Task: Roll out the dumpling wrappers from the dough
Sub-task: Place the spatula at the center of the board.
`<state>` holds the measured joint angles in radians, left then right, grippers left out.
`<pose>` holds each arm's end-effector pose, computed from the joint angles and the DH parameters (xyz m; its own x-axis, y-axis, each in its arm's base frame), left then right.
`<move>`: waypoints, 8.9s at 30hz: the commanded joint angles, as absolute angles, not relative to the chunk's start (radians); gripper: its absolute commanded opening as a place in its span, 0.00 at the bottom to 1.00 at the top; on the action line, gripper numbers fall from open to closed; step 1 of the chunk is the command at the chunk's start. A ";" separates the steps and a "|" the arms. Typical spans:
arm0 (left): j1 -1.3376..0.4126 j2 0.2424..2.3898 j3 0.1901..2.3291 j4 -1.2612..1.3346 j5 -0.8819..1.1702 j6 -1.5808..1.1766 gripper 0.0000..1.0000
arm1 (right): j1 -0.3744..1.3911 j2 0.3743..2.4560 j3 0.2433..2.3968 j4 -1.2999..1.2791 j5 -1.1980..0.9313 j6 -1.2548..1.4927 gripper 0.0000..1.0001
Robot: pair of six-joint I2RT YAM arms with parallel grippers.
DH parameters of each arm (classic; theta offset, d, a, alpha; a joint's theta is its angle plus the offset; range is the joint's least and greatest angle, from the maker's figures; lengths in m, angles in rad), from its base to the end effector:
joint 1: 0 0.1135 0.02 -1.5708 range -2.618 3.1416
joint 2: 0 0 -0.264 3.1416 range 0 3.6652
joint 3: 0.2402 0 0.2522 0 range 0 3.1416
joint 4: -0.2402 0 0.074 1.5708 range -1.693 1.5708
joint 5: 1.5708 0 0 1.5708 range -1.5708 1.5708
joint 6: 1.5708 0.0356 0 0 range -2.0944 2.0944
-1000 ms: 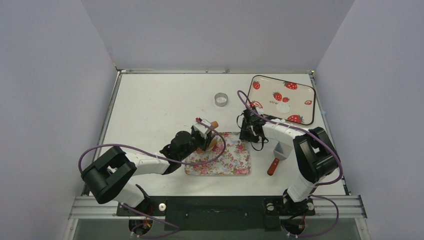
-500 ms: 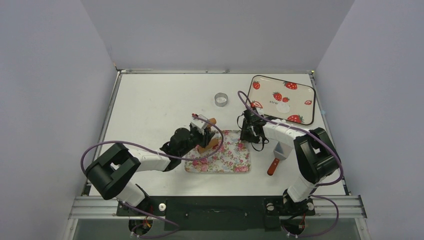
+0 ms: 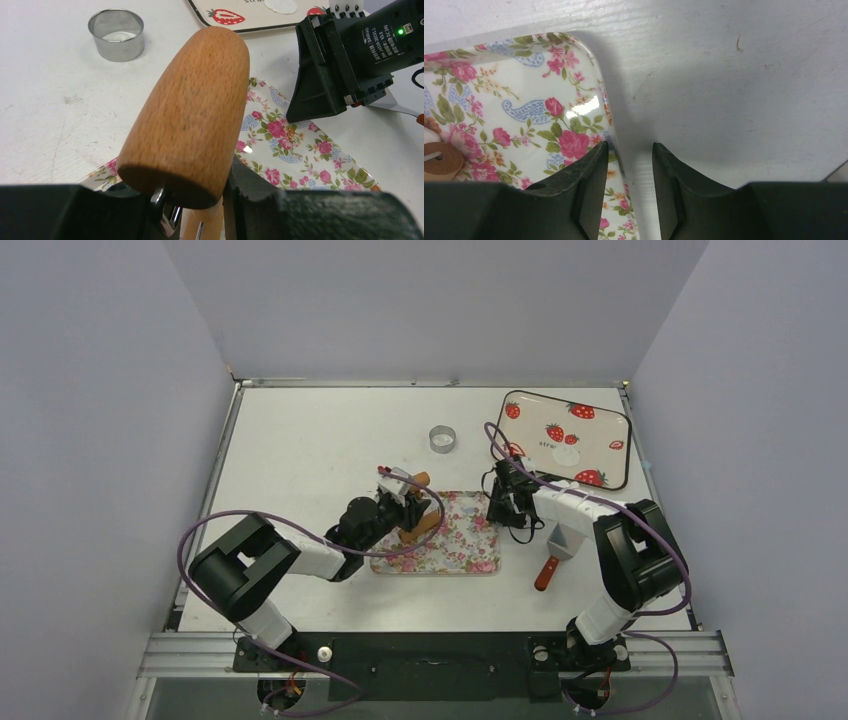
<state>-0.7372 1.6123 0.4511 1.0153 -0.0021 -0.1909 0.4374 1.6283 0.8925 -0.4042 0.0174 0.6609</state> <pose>0.2162 -0.1962 0.1605 -0.2329 -0.0448 -0.9715 0.6381 0.7468 -0.1874 0.2746 0.1277 0.1575 -0.9057 0.2540 -0.3394 0.1761 0.9537 0.2438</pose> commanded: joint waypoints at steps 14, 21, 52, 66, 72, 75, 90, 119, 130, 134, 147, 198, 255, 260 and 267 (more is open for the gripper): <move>-0.791 1.705 0.445 0.721 0.100 -0.209 0.00 | 0.417 1.639 0.886 -0.414 0.023 0.634 0.35; -0.800 1.506 0.542 0.670 0.275 -0.126 0.00 | 0.426 1.662 0.892 -0.414 0.039 0.632 0.22; -0.652 1.637 0.726 0.917 -0.098 -0.078 0.00 | 0.474 1.627 0.836 -0.437 0.033 0.595 0.00; -0.648 1.696 0.548 0.822 -0.216 -0.183 0.00 | 0.456 1.636 0.897 -0.477 0.040 0.571 0.00; -0.639 1.703 0.510 0.791 -0.291 -0.194 0.00 | 0.454 1.653 0.921 -0.483 0.032 0.566 0.00; -0.628 1.709 0.499 0.789 -0.321 -0.207 0.00 | 0.454 1.655 0.916 -0.480 0.037 0.574 0.00; -0.591 1.720 0.512 0.895 -0.194 -0.126 0.00 | 0.437 1.646 0.859 -0.454 0.032 0.602 0.00; -0.708 1.712 0.430 0.752 0.175 -0.129 0.00 | 0.434 1.615 0.885 -0.446 0.041 0.603 0.00; -0.748 1.762 0.448 0.745 0.146 -0.222 0.00 | 0.431 1.575 0.852 -0.428 0.042 0.611 0.00; -0.739 1.776 0.461 0.726 0.133 -0.252 0.00 | 0.425 1.563 0.845 -0.427 0.046 0.608 0.00; -0.772 1.706 0.567 0.637 0.327 -0.090 0.00 | 0.414 1.570 0.851 -0.426 0.041 0.606 0.00; -0.663 1.615 0.628 0.727 -0.134 -0.164 0.00 | 0.414 1.609 0.842 -0.417 0.057 0.597 0.00; -0.835 1.640 0.877 0.356 0.372 -0.191 0.00 | 0.400 1.550 0.779 -0.392 0.066 0.611 0.00; -0.775 1.600 0.955 0.348 0.142 -0.248 0.00 | 0.400 1.530 0.739 -0.368 0.062 0.671 0.00; -0.711 1.547 1.079 0.191 -0.014 -0.308 0.00 | 0.419 1.467 0.641 -0.320 0.059 0.777 0.00</move>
